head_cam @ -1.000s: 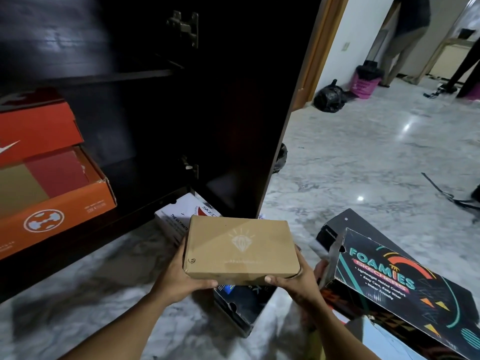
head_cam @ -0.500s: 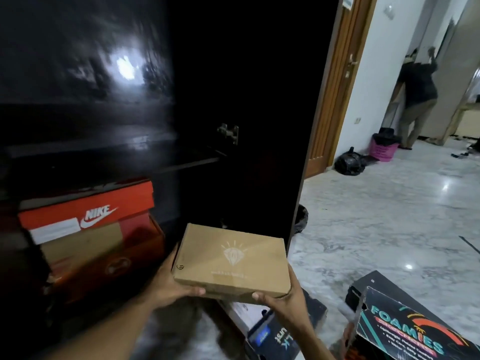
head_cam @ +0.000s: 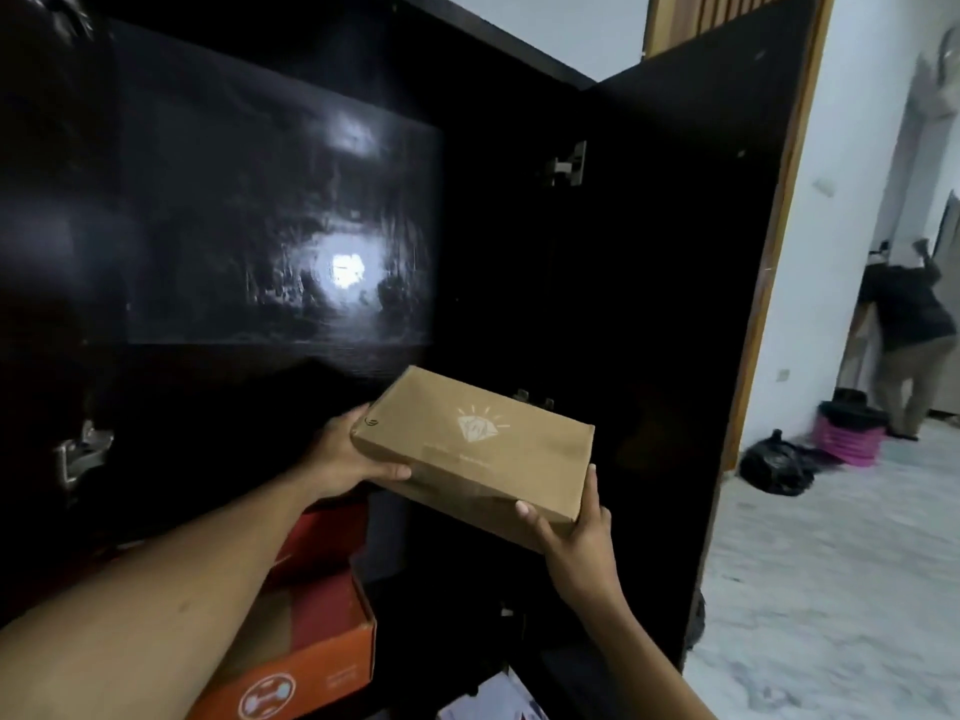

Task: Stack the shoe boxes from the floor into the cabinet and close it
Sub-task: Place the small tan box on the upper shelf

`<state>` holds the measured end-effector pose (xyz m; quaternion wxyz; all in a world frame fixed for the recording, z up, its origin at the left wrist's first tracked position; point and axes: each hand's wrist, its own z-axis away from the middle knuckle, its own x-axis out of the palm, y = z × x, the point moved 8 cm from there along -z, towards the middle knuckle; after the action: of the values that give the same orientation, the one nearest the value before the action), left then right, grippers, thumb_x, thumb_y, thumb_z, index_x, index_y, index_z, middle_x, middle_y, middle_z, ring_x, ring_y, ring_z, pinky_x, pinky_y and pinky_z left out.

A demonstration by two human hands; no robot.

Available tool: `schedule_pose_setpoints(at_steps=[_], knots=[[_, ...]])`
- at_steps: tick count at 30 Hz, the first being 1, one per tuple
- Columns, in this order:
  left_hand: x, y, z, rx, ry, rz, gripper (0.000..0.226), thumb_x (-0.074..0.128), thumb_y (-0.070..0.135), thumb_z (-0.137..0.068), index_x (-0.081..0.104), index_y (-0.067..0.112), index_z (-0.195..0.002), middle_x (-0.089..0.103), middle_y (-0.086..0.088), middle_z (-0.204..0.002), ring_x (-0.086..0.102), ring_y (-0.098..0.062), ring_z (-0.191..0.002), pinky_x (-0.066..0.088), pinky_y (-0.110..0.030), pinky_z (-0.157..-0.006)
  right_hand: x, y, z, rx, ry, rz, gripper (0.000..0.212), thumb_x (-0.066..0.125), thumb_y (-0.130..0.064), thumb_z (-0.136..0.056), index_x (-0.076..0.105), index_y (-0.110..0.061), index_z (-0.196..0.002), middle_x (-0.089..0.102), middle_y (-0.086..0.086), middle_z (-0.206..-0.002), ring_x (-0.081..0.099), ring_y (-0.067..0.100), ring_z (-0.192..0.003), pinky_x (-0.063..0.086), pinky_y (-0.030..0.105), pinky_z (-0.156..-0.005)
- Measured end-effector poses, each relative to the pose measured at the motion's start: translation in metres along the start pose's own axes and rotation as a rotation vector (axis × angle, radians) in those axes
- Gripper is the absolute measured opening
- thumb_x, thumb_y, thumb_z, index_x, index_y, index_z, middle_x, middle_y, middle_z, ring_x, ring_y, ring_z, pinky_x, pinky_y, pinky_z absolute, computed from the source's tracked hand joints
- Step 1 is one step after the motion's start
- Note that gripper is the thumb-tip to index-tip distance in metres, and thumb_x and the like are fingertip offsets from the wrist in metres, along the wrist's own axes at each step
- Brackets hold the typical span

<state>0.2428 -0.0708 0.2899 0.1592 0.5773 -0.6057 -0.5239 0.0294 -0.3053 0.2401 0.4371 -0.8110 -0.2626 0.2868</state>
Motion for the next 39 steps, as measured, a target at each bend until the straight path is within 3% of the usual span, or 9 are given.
schedule_pose_setpoints(at_steps=[2, 7, 12, 19, 21, 25, 31, 35, 39], knots=[[-0.003, -0.021, -0.027, -0.035, 0.022, -0.022, 0.095, 0.099, 0.016, -0.052, 0.053, 0.018, -0.136, 0.066, 0.007, -0.109, 0.061, -0.011, -0.102, 0.046, -0.020, -0.083, 0.021, 0.008, -0.017, 0.023, 0.004, 0.018, 0.107, 0.071, -0.056, -0.078, 0.001, -0.039, -0.157, 0.033, 0.001, -0.125, 0.036, 0.012, -0.109, 0.038, 0.029, -0.096], [-0.001, -0.076, -0.073, -0.093, 0.087, -0.045, 0.088, 0.096, 0.017, -0.060, 0.053, 0.012, -0.136, 0.066, 0.001, -0.115, 0.062, -0.017, -0.109, 0.044, -0.015, -0.077, 0.055, 0.039, -0.044, 0.015, 0.030, 0.021, 0.098, 0.066, -0.059, -0.081, 0.006, -0.044, -0.156, 0.038, 0.005, -0.132, 0.039, 0.010, -0.106, 0.040, 0.029, -0.093], [0.017, -0.081, -0.098, -0.093, 0.171, 0.028, 0.093, 0.085, 0.013, -0.076, 0.033, 0.007, -0.152, 0.051, -0.004, -0.141, 0.051, -0.020, -0.127, 0.037, -0.023, -0.099, 0.067, 0.060, -0.050, 0.009, 0.065, 0.034, 0.095, 0.065, -0.066, -0.078, 0.009, -0.052, -0.153, 0.035, -0.006, -0.134, 0.048, 0.014, -0.123, 0.045, 0.031, -0.103], [0.075, -0.077, -0.117, -0.048, 0.137, 0.061, 0.058, 0.077, 0.024, -0.086, 0.056, 0.013, -0.139, 0.061, -0.008, -0.136, 0.058, -0.019, -0.124, 0.045, -0.027, -0.104, 0.082, 0.047, -0.069, -0.140, 0.027, 0.310, 0.095, 0.052, -0.080, -0.075, 0.001, -0.055, -0.151, 0.017, -0.019, -0.143, 0.020, 0.003, -0.133, 0.044, 0.028, -0.099], [0.090, -0.073, -0.114, -0.050, 0.090, 0.124, 0.070, 0.079, 0.045, -0.079, 0.057, 0.018, -0.139, 0.063, -0.004, -0.135, 0.061, -0.018, -0.121, 0.051, -0.038, -0.103, 0.089, 0.050, -0.082, -0.130, -0.007, 0.311, 0.092, 0.054, -0.076, -0.080, 0.003, -0.052, -0.152, 0.014, -0.019, -0.148, 0.018, 0.008, -0.140, 0.044, 0.032, -0.103], [0.106, -0.068, -0.111, -0.059, 0.026, 0.083, 0.134, 0.079, 0.085, -0.035, 0.044, 0.022, -0.148, 0.054, 0.006, -0.142, 0.055, -0.010, -0.127, 0.046, -0.037, -0.109, 0.101, 0.064, -0.108, -0.116, -0.078, 0.267, 0.083, 0.056, -0.061, -0.090, 0.006, -0.047, -0.154, 0.008, -0.020, -0.156, 0.023, 0.013, -0.146, 0.039, 0.030, -0.103], [0.100, -0.072, -0.127, -0.065, 0.084, -0.056, 0.121, 0.085, 0.065, -0.052, 0.036, 0.016, -0.152, 0.049, -0.004, -0.149, 0.051, -0.018, -0.132, 0.044, -0.039, -0.111, 0.115, 0.075, -0.141, -0.114, -0.210, 0.341, 0.080, 0.058, -0.020, -0.093, 0.012, -0.036, -0.156, 0.013, -0.015, -0.162, 0.027, 0.014, -0.146, 0.033, 0.028, -0.111], [0.096, -0.074, -0.138, -0.063, 0.123, -0.113, 0.095, 0.085, 0.043, -0.074, 0.039, 0.011, -0.151, 0.048, -0.006, -0.150, 0.045, -0.018, -0.138, 0.033, -0.020, -0.107, 0.125, 0.079, -0.157, -0.079, -0.279, 0.384, 0.084, 0.056, -0.013, -0.088, 0.013, -0.032, -0.157, 0.018, -0.007, -0.164, 0.026, 0.019, -0.148, 0.032, 0.039, -0.118], [0.094, -0.075, -0.143, -0.076, 0.170, -0.168, 0.090, 0.084, 0.039, -0.077, 0.040, 0.011, -0.150, 0.048, -0.008, -0.150, 0.045, -0.021, -0.138, 0.033, -0.021, -0.105, 0.130, 0.080, -0.166, -0.065, -0.335, 0.397, 0.083, 0.055, -0.011, -0.087, 0.014, -0.027, -0.158, 0.019, -0.004, -0.164, 0.027, 0.022, -0.148, 0.028, 0.036, -0.120]])
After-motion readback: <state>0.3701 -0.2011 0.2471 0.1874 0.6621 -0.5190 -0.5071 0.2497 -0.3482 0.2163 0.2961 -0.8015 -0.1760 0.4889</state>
